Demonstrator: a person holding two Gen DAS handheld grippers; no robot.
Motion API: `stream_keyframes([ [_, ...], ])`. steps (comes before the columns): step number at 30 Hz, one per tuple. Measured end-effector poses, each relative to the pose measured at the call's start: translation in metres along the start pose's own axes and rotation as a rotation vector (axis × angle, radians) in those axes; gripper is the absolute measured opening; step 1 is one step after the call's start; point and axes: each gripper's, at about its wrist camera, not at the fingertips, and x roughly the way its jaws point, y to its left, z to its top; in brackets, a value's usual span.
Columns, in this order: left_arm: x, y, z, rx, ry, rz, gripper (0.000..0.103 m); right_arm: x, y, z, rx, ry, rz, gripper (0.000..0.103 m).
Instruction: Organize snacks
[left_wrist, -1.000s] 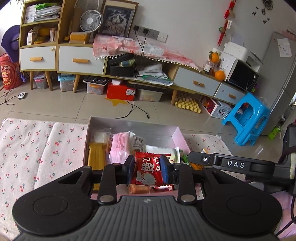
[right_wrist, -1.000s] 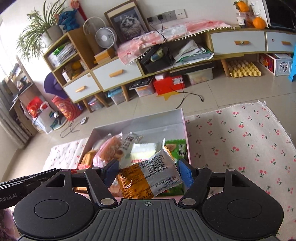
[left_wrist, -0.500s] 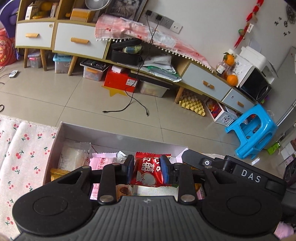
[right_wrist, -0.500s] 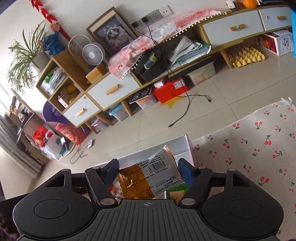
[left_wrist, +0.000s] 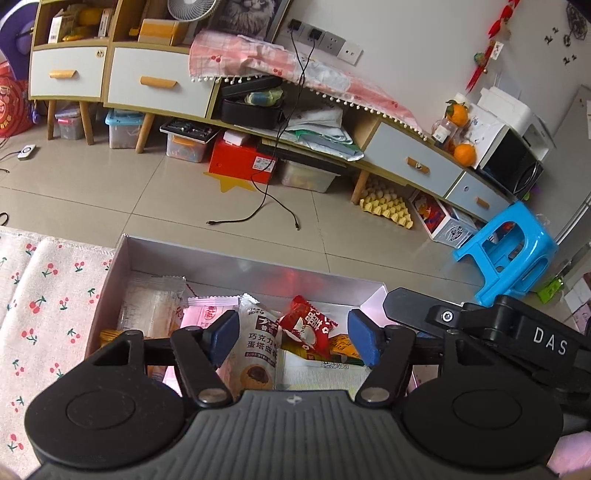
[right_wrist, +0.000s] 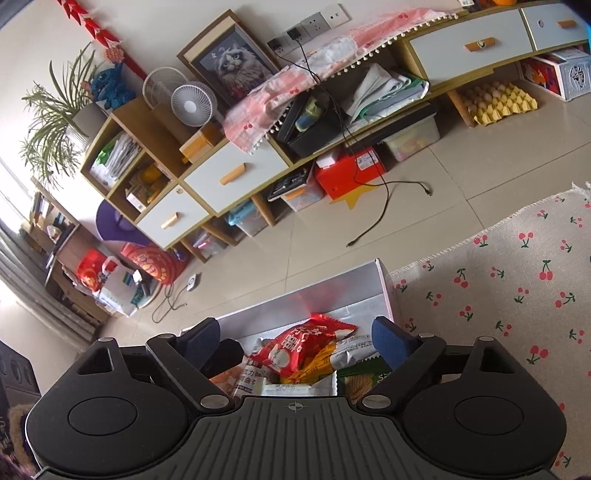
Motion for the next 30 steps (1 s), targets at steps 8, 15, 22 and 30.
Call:
stream_keyframes([
  [8,-0.027,-0.005,-0.010,0.075,0.009,0.055,0.073,-0.028,0.016,-0.015,-0.036,0.005,-0.037,0.091],
  [15,-0.051,-0.006,-0.028,0.110,0.026,0.091,0.084,-0.058,0.020,-0.034,-0.048,0.012,-0.083,0.091],
  [22,-0.076,-0.009,-0.048,0.135,0.038,0.127,0.095,-0.085,0.030,-0.061,-0.098,0.037,-0.150,0.093],
  [30,-0.099,-0.008,-0.071,0.142,0.047,0.189,0.102,-0.104,0.043,-0.097,-0.151,0.084,-0.256,0.096],
])
